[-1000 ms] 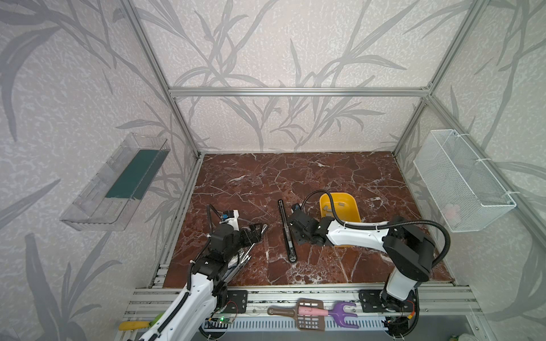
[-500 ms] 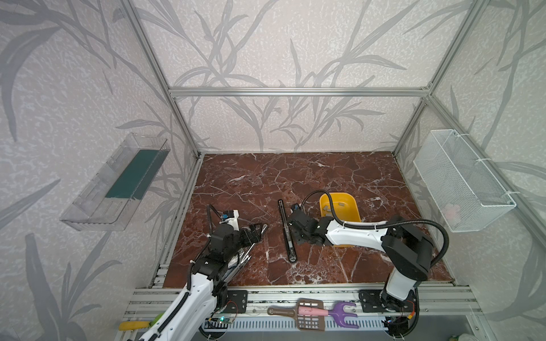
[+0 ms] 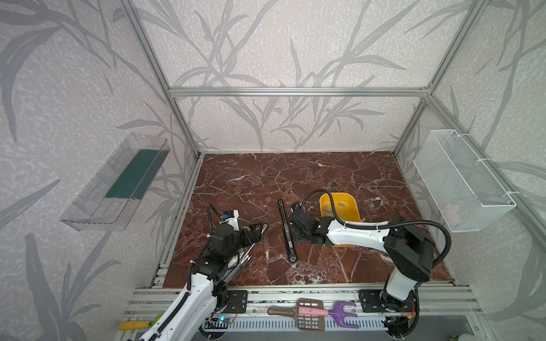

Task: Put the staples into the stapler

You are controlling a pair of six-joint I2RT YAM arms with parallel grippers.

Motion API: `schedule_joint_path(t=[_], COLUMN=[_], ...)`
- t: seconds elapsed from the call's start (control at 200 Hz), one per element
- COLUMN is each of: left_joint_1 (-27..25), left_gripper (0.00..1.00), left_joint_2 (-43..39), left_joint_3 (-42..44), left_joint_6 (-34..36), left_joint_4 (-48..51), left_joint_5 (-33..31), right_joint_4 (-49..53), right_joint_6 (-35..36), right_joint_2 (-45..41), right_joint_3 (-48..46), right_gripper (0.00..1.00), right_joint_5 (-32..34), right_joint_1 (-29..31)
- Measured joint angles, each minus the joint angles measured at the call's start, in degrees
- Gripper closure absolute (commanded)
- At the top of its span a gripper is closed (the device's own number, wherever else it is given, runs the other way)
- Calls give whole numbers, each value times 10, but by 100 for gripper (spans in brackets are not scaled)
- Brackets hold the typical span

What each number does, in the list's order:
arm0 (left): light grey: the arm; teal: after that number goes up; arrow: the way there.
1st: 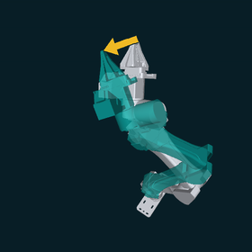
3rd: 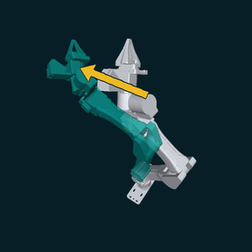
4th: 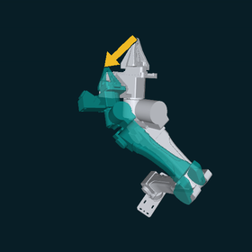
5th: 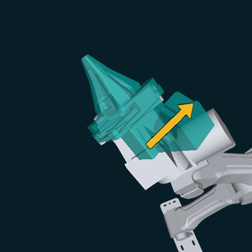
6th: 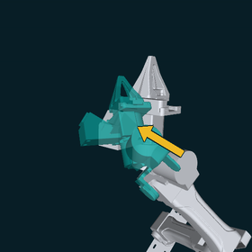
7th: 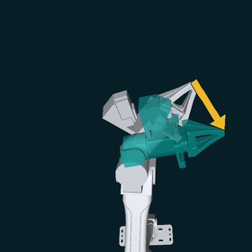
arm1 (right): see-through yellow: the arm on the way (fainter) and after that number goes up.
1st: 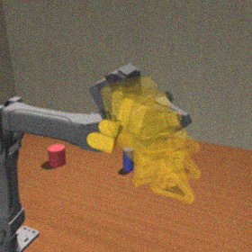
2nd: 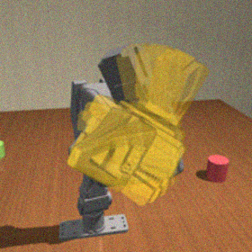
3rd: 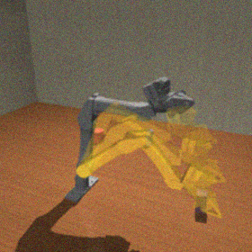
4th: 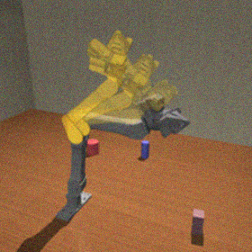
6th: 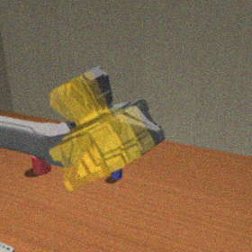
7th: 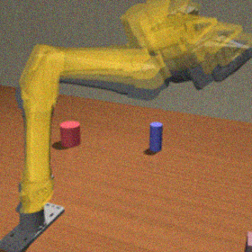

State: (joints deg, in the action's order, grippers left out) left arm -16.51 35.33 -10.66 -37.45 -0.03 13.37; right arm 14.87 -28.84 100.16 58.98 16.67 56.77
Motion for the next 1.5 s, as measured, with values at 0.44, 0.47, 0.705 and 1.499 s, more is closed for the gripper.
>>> schedule_joint_path(t=[0.44, 0.47, 0.705, 1.499], left_joint_1=[0, 0, 0, -3], left_gripper=[1, 1, 1, 1], left_joint_2=[0, 0, 0, 0], left_joint_3=[0, 0, 0, 0], left_joint_6=[0, 0, 0, 3], left_joint_4=[0, 0, 0, 0], left_joint_5=[0, 0, 0, 0], right_joint_4=[0, 0, 1, 9], right_joint_6=[0, 0, 0, 7], right_joint_2=[2, 3, 10, 11], right_joint_3=[1, 1, 3, 4], right_gripper=[93, 93, 93, 94], right_joint_5=[-2, -2, -2, -2], right_joint_1=[0, 0, 0, 0])
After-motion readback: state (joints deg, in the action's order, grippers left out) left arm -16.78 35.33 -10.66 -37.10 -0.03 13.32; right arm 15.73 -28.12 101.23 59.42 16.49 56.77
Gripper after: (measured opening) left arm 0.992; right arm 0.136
